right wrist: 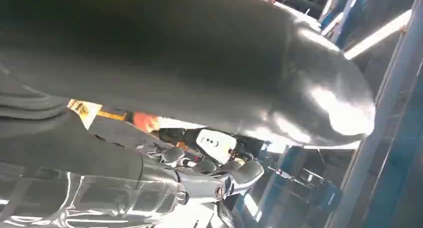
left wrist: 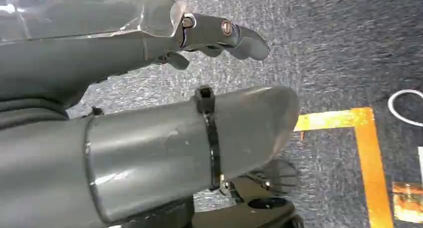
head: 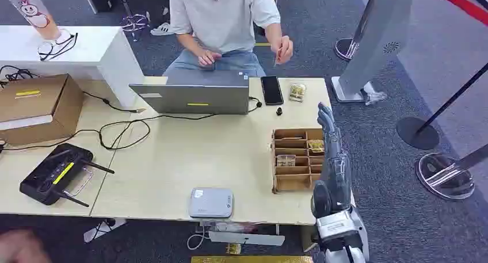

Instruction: Pass the card to the sensor for recognition and then transmit it.

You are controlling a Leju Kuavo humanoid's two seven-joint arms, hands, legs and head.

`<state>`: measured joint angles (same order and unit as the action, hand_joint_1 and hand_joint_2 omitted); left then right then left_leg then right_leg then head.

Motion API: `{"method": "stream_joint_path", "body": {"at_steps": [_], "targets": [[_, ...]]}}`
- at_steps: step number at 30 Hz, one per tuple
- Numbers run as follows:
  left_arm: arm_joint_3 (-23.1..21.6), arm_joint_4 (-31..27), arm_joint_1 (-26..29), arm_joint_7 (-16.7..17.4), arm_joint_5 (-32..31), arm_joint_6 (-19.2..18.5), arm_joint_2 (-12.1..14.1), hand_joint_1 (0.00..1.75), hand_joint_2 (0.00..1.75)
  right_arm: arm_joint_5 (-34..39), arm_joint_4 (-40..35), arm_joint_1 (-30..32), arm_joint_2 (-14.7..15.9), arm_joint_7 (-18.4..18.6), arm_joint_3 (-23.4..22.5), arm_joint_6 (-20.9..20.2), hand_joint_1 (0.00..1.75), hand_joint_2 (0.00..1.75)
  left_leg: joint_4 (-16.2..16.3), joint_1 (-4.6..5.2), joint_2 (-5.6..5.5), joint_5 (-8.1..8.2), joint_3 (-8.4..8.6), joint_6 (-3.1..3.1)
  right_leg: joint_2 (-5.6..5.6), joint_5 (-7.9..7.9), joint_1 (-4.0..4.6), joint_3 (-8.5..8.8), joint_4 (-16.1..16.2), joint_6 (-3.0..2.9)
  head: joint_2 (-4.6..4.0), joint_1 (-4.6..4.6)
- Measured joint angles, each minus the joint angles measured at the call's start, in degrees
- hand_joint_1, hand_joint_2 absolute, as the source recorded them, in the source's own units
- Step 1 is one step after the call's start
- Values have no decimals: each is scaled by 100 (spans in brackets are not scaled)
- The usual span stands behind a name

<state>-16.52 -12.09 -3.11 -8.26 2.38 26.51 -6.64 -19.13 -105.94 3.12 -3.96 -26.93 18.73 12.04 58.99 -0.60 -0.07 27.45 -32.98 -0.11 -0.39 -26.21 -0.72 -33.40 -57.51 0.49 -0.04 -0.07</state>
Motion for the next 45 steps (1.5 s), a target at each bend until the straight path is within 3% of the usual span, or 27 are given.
{"method": "stream_joint_path", "body": {"at_steps": [12,20,30,43,44,45], "targets": [[0,46,-4,170,-48,-109,70,0,0,-330,251,-396,4,125,63,-33,0,0,0,0,1,-1,1,0,1,0,0,0,0,0,0,2],[0,61,-3,391,-111,-199,129,0,0,-899,792,-1093,87,256,182,68,0,0,0,0,1,-3,2,-3,1,2,0,1,-1,-1,0,0],[0,66,-8,260,-120,-172,125,0,0,-964,1813,-2023,171,271,404,190,0,0,0,0,0,-7,0,-4,1,5,0,0,-1,0,0,0],[0,68,-8,225,-131,-173,98,0,0,-1543,2951,-3052,184,359,761,798,0,0,0,0,0,-12,1,-4,1,5,0,0,-2,-1,0,2],[0,68,-7,227,-131,-173,98,0,0,-1635,3045,-3129,184,369,796,875,0,175,0,0,0,-14,0,-6,2,6,0,0,-2,-1,0,2],[0,68,-7,229,-129,-173,98,0,0,-1738,3137,-3196,184,389,822,969,0,175,0,0,0,-14,1,-6,2,6,0,0,-2,-1,0,2]]}}
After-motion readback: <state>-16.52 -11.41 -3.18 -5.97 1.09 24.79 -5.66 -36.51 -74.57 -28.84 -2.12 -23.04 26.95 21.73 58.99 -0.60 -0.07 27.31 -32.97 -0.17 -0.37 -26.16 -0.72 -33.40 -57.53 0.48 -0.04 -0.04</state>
